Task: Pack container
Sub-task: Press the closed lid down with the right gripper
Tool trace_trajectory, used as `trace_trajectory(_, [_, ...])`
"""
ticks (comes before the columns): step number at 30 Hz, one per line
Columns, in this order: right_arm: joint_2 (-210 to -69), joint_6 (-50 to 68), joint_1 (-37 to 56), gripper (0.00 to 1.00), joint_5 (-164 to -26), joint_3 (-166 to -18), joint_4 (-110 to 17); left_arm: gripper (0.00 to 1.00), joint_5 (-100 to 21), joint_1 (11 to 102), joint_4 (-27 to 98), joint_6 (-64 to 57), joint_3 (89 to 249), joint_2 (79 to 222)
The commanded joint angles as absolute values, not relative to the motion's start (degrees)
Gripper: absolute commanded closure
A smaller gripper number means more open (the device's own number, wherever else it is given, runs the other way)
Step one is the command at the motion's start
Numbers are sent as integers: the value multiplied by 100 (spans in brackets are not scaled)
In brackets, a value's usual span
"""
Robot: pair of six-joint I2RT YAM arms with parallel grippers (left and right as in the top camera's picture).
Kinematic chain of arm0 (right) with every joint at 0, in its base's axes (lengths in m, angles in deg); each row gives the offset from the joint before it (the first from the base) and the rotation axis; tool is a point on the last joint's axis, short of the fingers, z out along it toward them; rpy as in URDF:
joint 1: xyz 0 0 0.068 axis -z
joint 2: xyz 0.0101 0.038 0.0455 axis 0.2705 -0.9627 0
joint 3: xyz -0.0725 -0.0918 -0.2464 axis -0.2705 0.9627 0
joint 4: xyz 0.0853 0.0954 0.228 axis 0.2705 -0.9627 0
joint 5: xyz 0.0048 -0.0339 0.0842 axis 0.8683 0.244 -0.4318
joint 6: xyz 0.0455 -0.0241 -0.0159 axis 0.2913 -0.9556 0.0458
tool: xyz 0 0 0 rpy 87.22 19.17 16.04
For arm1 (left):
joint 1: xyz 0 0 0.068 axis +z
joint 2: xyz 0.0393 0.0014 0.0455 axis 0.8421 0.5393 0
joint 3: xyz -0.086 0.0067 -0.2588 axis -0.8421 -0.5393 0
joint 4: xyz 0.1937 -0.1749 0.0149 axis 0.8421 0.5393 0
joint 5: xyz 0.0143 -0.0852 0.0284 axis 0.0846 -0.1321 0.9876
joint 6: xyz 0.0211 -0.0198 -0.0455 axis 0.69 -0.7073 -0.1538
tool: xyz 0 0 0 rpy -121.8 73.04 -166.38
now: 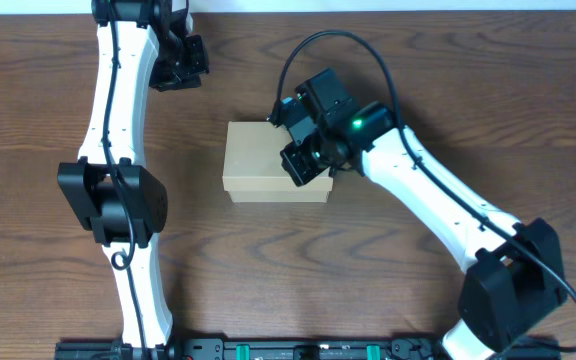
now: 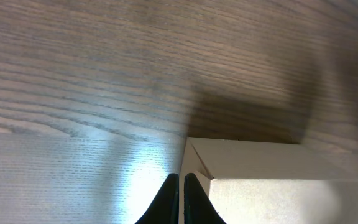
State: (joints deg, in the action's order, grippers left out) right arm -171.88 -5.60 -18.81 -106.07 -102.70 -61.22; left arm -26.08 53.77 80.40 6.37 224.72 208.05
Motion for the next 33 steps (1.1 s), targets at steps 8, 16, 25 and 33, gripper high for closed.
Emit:
trace_trajectory(8, [-17763, -593, -2132, 99, -10011, -10216, -6047, 94, -2458, 5360, 8081, 449, 22612, 20597])
trace_trajectory(16, [-18195, -494, -2272, 98, -9882, -10216, -6017, 94, -2458, 5360, 8081, 449, 22612, 20597])
trace_trajectory(25, [-17948, -328, -2285, 99, -9934, -10231, -5953, 94, -2460, 5360, 8079, 452, 22614, 20577])
trace_trajectory(33, [-16847, -359, -2143, 77, -9600, -10242, -5956, 78, -2462, 5364, 8081, 452, 22614, 20077])
